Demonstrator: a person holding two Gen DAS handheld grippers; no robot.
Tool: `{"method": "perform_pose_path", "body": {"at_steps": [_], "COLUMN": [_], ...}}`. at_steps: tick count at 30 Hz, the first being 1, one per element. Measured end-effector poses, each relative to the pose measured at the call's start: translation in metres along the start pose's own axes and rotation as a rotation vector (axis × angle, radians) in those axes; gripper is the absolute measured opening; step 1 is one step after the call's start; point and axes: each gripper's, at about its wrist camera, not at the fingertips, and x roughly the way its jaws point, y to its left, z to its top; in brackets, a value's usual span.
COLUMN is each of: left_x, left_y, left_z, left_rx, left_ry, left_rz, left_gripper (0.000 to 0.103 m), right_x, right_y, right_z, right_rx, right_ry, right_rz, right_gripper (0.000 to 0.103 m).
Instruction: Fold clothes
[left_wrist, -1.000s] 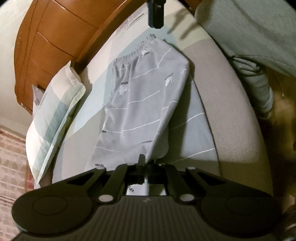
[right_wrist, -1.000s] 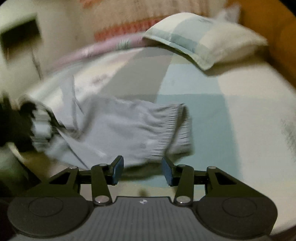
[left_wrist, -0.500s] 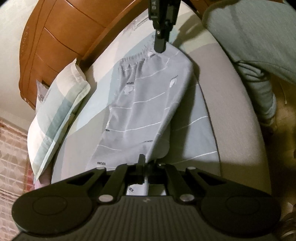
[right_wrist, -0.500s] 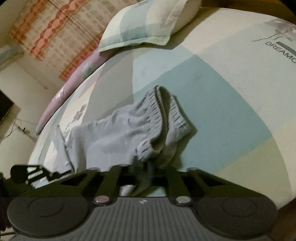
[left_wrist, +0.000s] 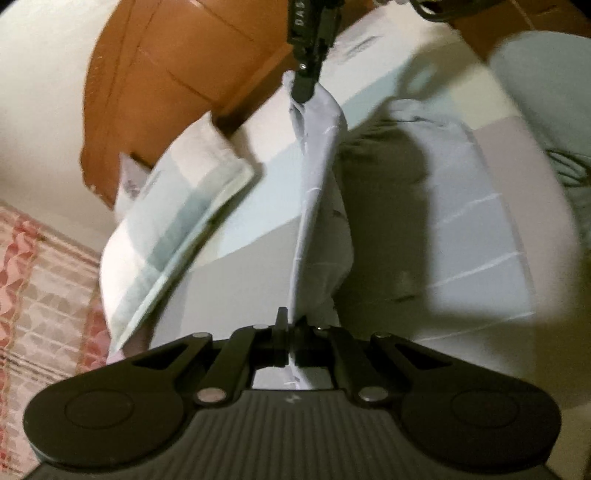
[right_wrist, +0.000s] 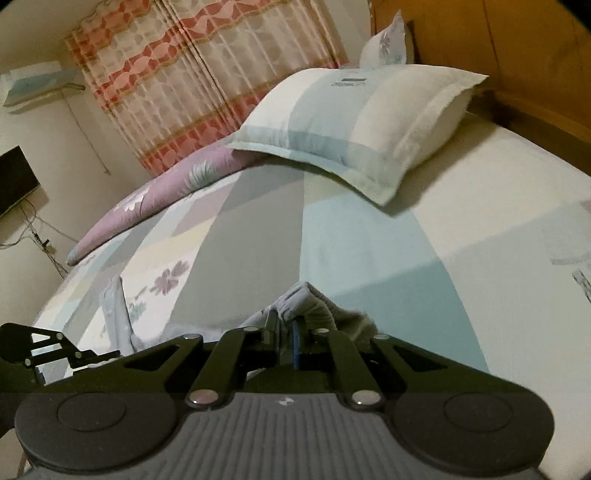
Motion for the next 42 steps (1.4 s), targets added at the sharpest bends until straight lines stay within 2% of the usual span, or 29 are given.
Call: {"method": "perform_pose_path", "body": {"at_steps": [8,15,18,21,26,31,37,42], "left_x": [0.037,0.066,0.061,0.048,0.019,0.005,-0.001,-0.013], "left_y": [0.051,0.084,0.077,0.06,0.02,-0.022,-0.054,-0.06], "left_z": [0.003,0.007,0.009,0.011,0.02,0.026,0.026,0.025], "left_rx": [0.01,-0.029,-0.044,-0.051,-0.016,0.068,0.123,0.129], "left_ry": [0.075,0.13,0.119,0.104,0.058,0.053,0.067,0.061], "left_rz": [0.05,0.056,0.01,-0.068,-0.208,-0.295,-0.349,-0.371], "left_gripper": [0.0,0.0,0.0,0.0,0.0,0.0,0.0,0.0], "right_x": [0.048,0.067,0.063,0.055,0.03,0.01,0.006,0.0], "right_y": [0.0,0.001,-0.004,-0.013,-0.026,-0.043,-0.064,-0.055], "right_z": [0.052,0.074,0.066,0.05,0.016,-0.016,-0.042,-0.053], "right_rx": [0.008,-0.01,0.003,0.026,0.068,0.135,0.235,0.194], "right_ry": [0.018,0.005,0.015,0.041,0.105,0.18,0.236,0.251], "right_rz": [-0.028,-0.071,-0.07,-0.061,-0.028,-0.019,-0.03,-0.039], "right_gripper": [0.005,0.004,0.004,0.004,0.004,0.004,0.004,0.004]}}
